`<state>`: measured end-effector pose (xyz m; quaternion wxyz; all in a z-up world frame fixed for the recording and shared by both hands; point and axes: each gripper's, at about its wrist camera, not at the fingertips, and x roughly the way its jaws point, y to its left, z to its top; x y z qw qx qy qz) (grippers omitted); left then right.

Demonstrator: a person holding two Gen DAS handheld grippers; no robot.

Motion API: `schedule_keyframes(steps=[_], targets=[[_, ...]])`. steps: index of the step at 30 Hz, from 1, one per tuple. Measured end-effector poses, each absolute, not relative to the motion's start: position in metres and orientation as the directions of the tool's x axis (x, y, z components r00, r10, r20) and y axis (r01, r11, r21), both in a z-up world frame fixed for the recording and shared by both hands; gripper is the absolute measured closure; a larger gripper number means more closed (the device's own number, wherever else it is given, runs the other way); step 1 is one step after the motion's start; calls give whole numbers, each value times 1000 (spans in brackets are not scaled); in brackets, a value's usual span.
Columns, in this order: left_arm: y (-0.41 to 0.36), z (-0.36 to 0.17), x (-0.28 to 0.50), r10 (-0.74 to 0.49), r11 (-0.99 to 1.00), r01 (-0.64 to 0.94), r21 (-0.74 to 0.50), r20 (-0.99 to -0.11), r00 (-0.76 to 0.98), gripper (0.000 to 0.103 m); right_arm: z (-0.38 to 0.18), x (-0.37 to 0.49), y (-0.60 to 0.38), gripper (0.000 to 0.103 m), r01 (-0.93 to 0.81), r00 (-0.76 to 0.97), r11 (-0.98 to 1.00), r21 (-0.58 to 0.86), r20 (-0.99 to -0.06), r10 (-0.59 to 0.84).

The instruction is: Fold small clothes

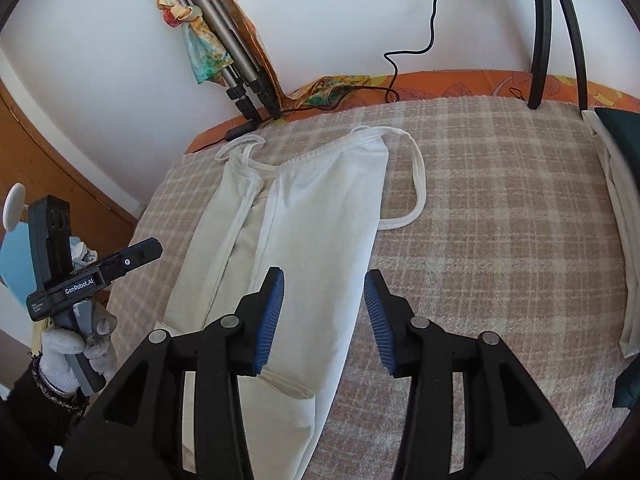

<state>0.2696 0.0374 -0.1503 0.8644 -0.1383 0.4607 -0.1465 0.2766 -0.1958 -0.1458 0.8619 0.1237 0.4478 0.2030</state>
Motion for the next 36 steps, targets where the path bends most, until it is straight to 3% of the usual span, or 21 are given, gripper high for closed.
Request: schedule_keyframes(steps=[13,15,18,25,28,30,31,34,35,36], targets=[[35,-174,339,-416,899,116,-423,-738,531,49,-171,380,-208,58,-182,510,858,481,-700,501],[32,-175,343,-408,903,120,-412,-737,539,50,-172,384,-207,90,-190,503,847,497,-691,519],[29,-175,343,-357,927,116,-356,-747,561,61,-165,384,-209,98,-185,536,870,457,-695,479],[35,-176,349,-407,902,121,-414,-726,555,58,-162,383,-213,98,-176,529,891,418,-723,444],[40,-179,356,-443,873,84,-480,-708,551,58,-165,381,-221,87,-174,509,843,510,-686,520],[42,-180,361,-459,858,68,-509,-700,548,58,-166,381,-223,71,-177,496,817,550,-667,556],[41,-180,363,-462,856,70,-513,-695,551,58,-167,381,-222,70,-180,491,811,556,-664,564],[33,-180,370,-455,867,94,-489,-702,547,59,-172,385,-215,70,-187,480,820,540,-678,556],[30,-180,372,-442,876,95,-474,-708,550,62,-172,386,-214,77,-191,484,820,540,-674,557],[29,-180,374,-432,881,89,-464,-715,550,76,-173,388,-213,90,-193,476,817,544,-676,563]])
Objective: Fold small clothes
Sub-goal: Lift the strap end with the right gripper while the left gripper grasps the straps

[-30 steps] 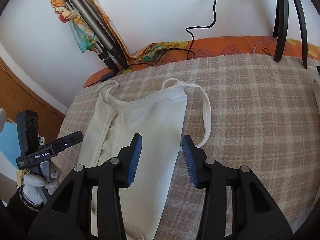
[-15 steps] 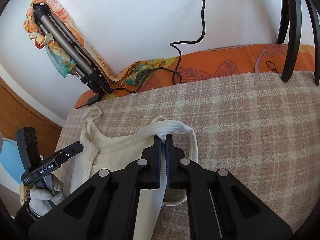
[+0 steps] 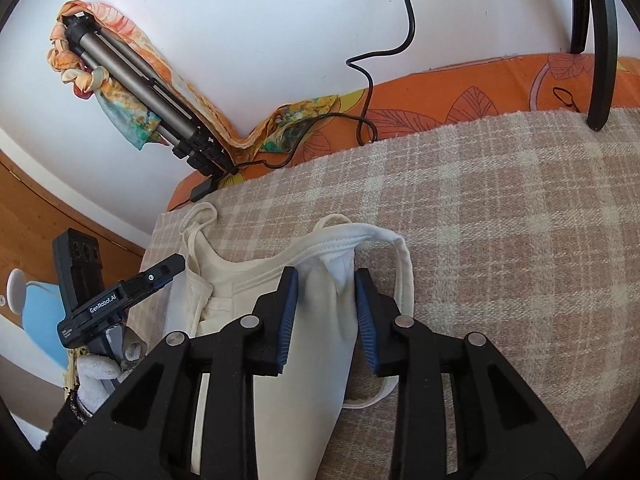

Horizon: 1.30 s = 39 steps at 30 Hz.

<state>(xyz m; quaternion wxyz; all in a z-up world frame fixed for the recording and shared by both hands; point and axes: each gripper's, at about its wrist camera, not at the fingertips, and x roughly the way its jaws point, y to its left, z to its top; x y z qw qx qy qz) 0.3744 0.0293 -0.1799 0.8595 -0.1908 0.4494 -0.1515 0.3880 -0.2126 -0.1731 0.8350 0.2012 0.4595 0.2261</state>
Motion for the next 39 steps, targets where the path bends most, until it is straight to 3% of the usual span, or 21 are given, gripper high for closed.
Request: schedule_keyframes(steps=[2,11,18,23,25,27,31,33,37,39], targets=[[29,-185,380,-455,868,82,-489,-720,524,102,-174,389,-212,92,-184,478,822,539,-682,554],[42,-158,358,-497,832,112,-543,-640,586,102,-134,373,-209,96,-247,525,797,552,-615,589],[46,-125,325,-483,844,155,-513,-603,634,102,-97,338,-206,97,-292,549,782,551,-573,609],[55,-120,313,-517,812,145,-565,-583,627,103,-89,329,-195,97,-281,540,844,457,-652,533],[58,-127,317,-504,811,106,-576,-594,626,100,-95,333,-197,97,-260,547,855,449,-661,514],[60,-134,325,-516,793,81,-603,-595,616,81,-102,341,-198,97,-240,540,854,461,-668,512],[51,-148,347,-548,778,79,-623,-612,570,69,-116,355,-200,97,-231,532,865,446,-687,496],[43,-157,360,-538,792,64,-608,-643,546,52,-123,362,-202,97,-226,524,866,447,-693,494],[34,-178,385,-532,800,23,-599,-693,487,52,-134,373,-204,97,-230,509,862,452,-699,502],[35,-184,390,-543,784,16,-621,-673,503,52,-138,377,-205,97,-230,502,860,456,-701,507]])
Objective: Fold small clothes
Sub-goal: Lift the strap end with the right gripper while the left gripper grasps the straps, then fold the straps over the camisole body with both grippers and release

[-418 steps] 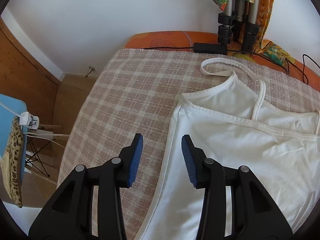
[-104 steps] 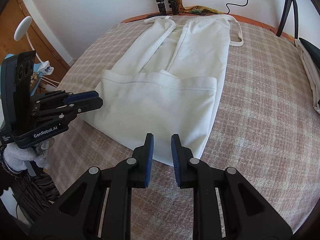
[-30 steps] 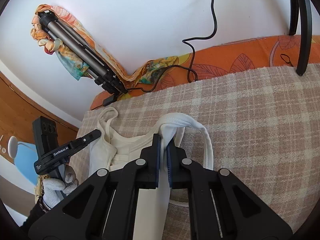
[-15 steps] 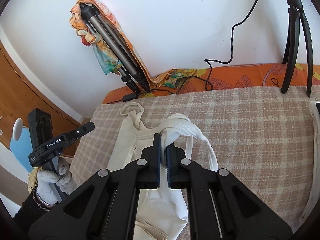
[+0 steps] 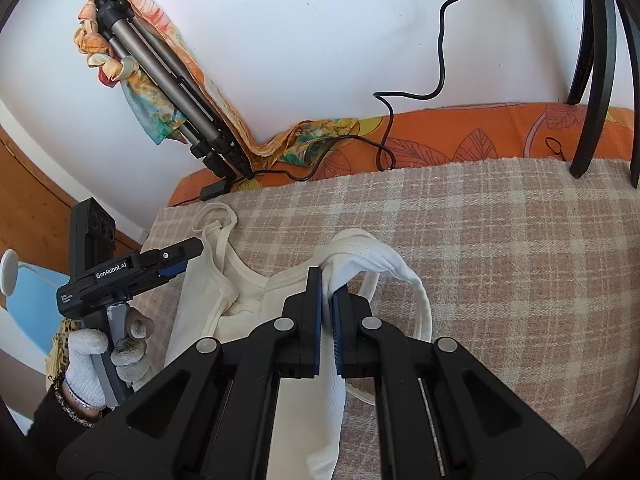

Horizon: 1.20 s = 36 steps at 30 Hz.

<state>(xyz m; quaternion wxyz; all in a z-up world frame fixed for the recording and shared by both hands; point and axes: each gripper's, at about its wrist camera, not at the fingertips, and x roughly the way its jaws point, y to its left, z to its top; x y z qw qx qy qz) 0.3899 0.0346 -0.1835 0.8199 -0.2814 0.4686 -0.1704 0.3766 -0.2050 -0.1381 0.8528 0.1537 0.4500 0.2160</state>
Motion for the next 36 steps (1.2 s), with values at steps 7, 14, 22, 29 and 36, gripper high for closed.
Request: schedule_keyframes(steps=[7,14,22,29,36], targets=[[31,-191,394,-579,757,39,-652,-643,502,102,-152,390,-205,97,-202,479,853,481,-711,515],[58,-157,379,-574,728,62,-682,-557,600,101,-130,377,-194,98,-269,537,871,412,-686,491],[61,-131,361,-563,749,106,-654,-543,623,101,-97,350,-181,98,-328,576,864,382,-644,504],[62,-100,320,-561,756,142,-638,-522,642,101,-67,304,-184,98,-348,603,858,378,-610,514],[63,-82,259,-542,786,166,-595,-534,649,101,-56,238,-182,98,-367,613,852,373,-592,523]])
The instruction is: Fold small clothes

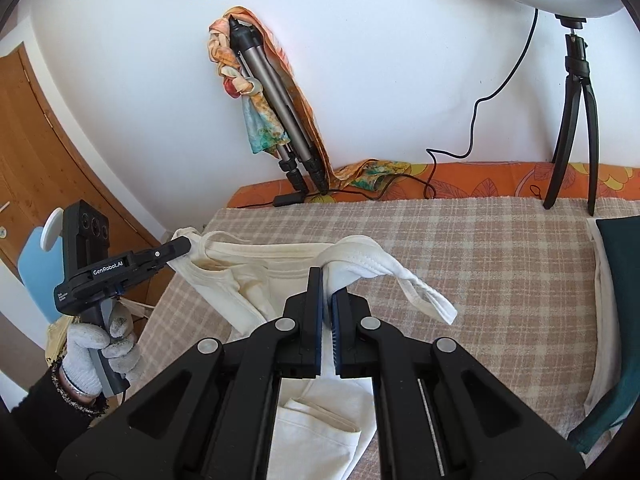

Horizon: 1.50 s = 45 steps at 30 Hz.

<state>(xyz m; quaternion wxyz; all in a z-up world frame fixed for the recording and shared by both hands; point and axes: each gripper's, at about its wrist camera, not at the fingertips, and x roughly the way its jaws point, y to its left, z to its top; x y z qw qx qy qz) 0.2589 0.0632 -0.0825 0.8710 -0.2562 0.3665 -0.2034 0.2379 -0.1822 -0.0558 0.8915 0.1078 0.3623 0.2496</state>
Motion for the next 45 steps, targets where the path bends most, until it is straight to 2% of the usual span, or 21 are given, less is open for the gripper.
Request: schedule_keyframes(steps=[7,17,19,21,26,29,33,40,43,45], targets=[[58,-99,197,-529,813,173,-556,-581,619,101,-83,170,-174,98,-369,600,868,332,-628,495],[67,-146,152,-507,845,145,-514,-686,521,101,-124,114,-176,97,-361,544,894,265,-719,433],[66,-149,143,-507,851,153,-502,-711,487,99,-127,103,-181,97,-365,520,894,260,-740,428],[67,-148,134,-496,862,159,-481,-735,462,90,-127,93,-188,97,-378,488,885,274,-753,441],[71,-124,110,-526,847,212,-488,-710,469,90,-102,65,-193,97,-429,500,853,299,-707,499],[65,-100,110,-523,850,266,-455,-670,527,90,-89,71,-183,97,-430,534,854,294,-680,503],[50,-92,140,-496,868,282,-409,-678,543,89,-104,102,-164,97,-396,528,873,285,-707,470],[37,-127,181,-473,881,256,-398,-741,476,89,-140,144,-145,97,-356,447,886,298,-778,441],[36,-144,174,-501,864,274,-421,-772,391,89,-149,141,-141,97,-386,403,876,290,-801,443],[33,-153,158,-489,866,308,-395,-798,352,89,-154,131,-139,97,-424,384,869,255,-818,427]])
